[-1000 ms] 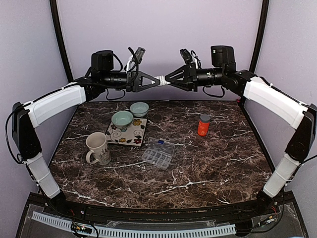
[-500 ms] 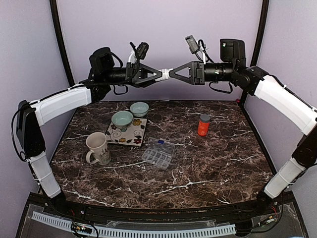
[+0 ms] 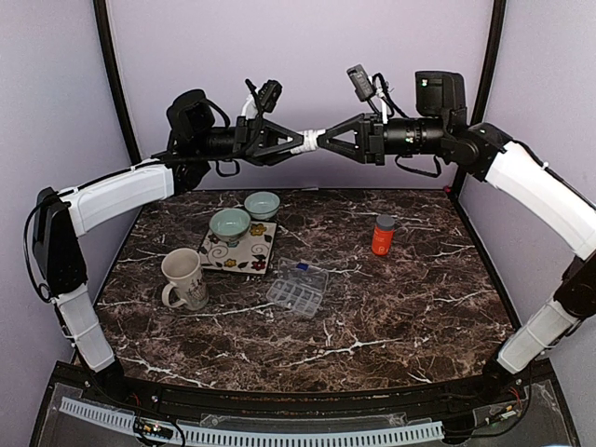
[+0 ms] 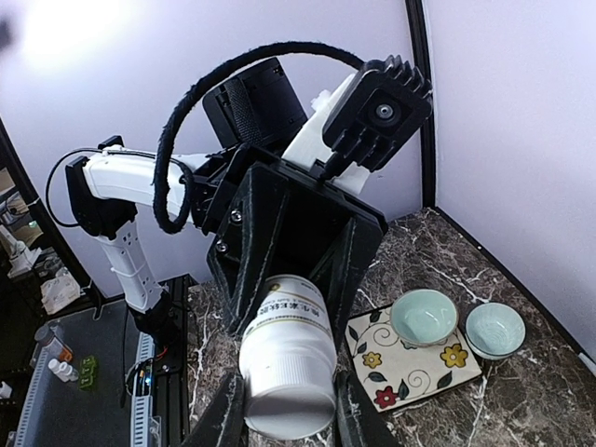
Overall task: Sort the pills into containers
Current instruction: Unscrew the lid of the pill bottle.
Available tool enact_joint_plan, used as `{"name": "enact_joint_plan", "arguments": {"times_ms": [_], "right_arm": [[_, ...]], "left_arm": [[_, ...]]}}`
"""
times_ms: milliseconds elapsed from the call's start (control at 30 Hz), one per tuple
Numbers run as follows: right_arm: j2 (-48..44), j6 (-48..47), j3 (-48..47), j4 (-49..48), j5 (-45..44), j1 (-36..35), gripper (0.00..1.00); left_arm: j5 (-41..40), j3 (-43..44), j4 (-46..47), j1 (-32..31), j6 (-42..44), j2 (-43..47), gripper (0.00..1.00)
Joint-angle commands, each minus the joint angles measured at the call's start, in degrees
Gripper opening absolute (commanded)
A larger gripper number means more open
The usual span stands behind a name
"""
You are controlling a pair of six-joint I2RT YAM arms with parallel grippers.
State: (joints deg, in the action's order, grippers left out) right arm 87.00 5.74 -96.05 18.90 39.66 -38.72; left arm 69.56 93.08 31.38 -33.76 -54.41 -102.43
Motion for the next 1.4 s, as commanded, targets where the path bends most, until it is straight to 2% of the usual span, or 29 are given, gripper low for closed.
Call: {"name": "enact_joint_plan", "arguments": {"times_ms": [0, 100, 233, 400, 667, 900, 1167, 1367], "right_arm": [[-1.07, 0.01, 0.62, 2.77, -1.12, 0.14, 0.31], [-1.58, 1.17, 0.98, 1.42, -0.75, 0.13, 0.47], [-1.84, 2.11, 1.18, 0.65, 0.10, 0.14, 0.59], [-2.54, 3.24, 1.50, 0.39, 0.50, 0.15, 0.63], [-5.90, 8.13, 6.22, -1.03, 0.93, 0.29, 0.64], [-6.05, 21.48, 9.43, -6.24, 1.99, 2.20, 0.64], [-2.04, 42.65, 9.08, -15.14, 6.19, 4.85, 0.62], [0.54, 47.77, 7.66, -15.66, 7.09, 4.91, 0.62]], "left_arm": [[1.19, -0.47, 6.53, 0.10, -0.23, 2.99, 0.00], [0.90, -0.82, 4.71, 0.10, 1.58, 3.52, 0.00], [0.30, -0.99, 2.19, 0.10, 3.99, 3.97, 0.00], [-0.82, -0.97, -1.63, 0.10, 7.51, 4.38, 0.00], [-7.71, -0.93, -13.69, 0.10, 21.00, 6.32, 0.00], [-11.71, -1.49, -15.98, 0.09, 27.19, 6.92, 0.00], [-12.54, -2.09, -19.13, -0.14, 32.00, 7.35, 0.00], [-13.63, -2.17, -21.60, -0.78, 35.24, 7.82, 0.00]]}}
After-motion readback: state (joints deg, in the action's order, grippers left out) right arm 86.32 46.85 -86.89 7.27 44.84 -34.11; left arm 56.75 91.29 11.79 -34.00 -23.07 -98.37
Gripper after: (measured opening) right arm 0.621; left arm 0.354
